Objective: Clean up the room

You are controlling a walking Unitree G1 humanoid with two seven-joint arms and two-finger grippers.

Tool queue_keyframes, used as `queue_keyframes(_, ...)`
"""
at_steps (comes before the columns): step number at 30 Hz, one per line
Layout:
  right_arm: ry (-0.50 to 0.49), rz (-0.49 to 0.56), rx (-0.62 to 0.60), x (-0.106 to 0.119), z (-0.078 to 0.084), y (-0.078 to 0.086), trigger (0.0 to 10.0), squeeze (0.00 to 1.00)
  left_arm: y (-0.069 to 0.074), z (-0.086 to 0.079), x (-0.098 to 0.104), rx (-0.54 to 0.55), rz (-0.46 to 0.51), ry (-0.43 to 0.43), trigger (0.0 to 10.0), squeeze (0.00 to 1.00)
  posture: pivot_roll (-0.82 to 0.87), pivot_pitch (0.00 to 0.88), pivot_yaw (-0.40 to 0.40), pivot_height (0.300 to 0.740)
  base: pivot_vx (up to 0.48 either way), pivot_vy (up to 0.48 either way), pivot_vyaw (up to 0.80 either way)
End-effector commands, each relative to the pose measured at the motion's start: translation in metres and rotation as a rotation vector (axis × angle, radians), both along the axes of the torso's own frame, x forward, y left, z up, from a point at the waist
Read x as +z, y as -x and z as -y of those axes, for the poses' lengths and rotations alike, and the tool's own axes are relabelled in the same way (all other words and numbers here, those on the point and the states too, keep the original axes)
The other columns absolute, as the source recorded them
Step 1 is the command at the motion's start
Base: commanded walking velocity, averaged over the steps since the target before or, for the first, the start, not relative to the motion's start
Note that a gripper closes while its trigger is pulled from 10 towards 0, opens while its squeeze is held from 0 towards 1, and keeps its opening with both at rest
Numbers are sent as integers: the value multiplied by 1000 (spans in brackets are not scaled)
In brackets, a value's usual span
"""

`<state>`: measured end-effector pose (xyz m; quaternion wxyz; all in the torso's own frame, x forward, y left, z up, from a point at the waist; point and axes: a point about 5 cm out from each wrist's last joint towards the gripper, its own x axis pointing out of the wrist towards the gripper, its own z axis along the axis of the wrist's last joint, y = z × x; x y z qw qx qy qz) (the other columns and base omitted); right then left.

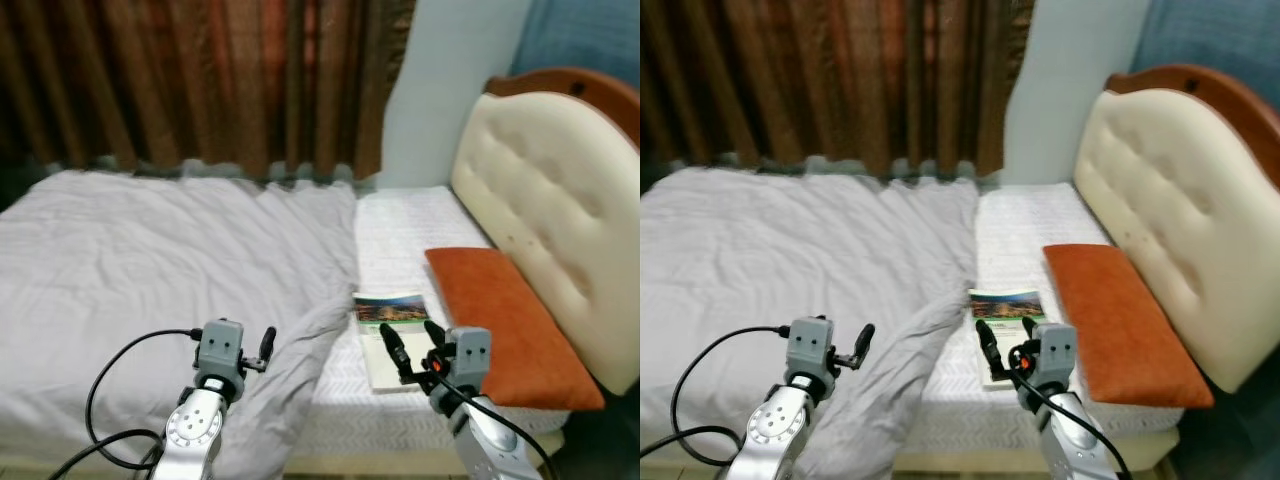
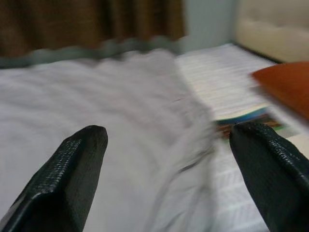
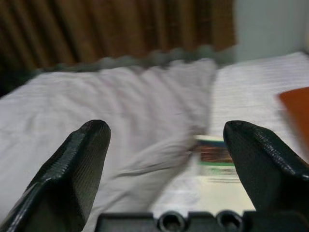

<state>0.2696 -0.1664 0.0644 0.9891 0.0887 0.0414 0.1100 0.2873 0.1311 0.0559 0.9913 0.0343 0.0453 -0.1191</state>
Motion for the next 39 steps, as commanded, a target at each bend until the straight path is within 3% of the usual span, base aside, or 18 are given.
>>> queue_keyframes(1,9,13,-13,4,0,-3,10000,0,-3,4,6,-63,31,-43,10000,0,-7,0,-34,740,480,0,0)
queue_keyframes(10,33,-25,-10,-2,0,-2,10000,0,-7,5,9,-81,29,-39,10000,0,-17,0,-26,740,480,0,-622)
queue_keyframes(16,43,-52,-20,-8,2,0,10000,0,-5,8,7,-104,18,-43,10000,0,-21,5,-22,740,80,0,-667)
queue_keyframes(21,29,-97,20,-15,-7,0,10000,0,-2,6,11,-99,34,-68,10000,0,-12,71,-6,740,282,0,0)
queue_keyframes(23,-19,-134,35,-16,-12,-4,10000,0,3,8,19,-151,62,-83,10000,0,17,202,4,740,0,0,0)
queue_keyframes(24,-19,-134,35,-16,-12,-4,10000,0,3,8,19,-151,62,-83,10000,0,17,202,4,740,0,0,0)
queue_keyframes(26,-8,-203,-21,-24,-10,-24,10000,0,6,13,29,-262,80,-87,10000,0,50,302,10,740,0,0,0)
queue_keyframes(28,2,-214,-32,-24,-13,-32,10000,0,17,12,39,-349,93,-99,10000,0,86,418,20,740,0,0,0)
queue_keyframes(29,2,-214,-32,-24,-13,-32,10000,0,17,12,39,-349,93,-99,10000,0,86,418,20,740,0,0,0)
queue_keyframes(30,25,-221,-29,-25,-16,-39,10000,0,33,10,47,-412,99,-104,10000,0,123,529,39,740,0,0,0)
queue_keyframes(32,37,-224,-27,-26,-17,-41,10000,0,38,9,49,-427,99,-104,10000,0,123,529,39,740,0,0,0)
queue_keyframes(33,78,-218,-6,-23,-23,-48,10000,0,49,5,49,-412,86,-111,10000,0,137,584,37,740,0,0,0)
queue_keyframes(36,81,-216,-9,-21,-24,-51,10000,0,53,3,49,-395,79,-115,10000,0,140,596,37,740,0,0,0)
queue_keyframes(39,93,-186,-36,-13,-19,-60,10000,0,72,5,61,-335,78,-85,10000,0,131,618,11,740,0,0,0)
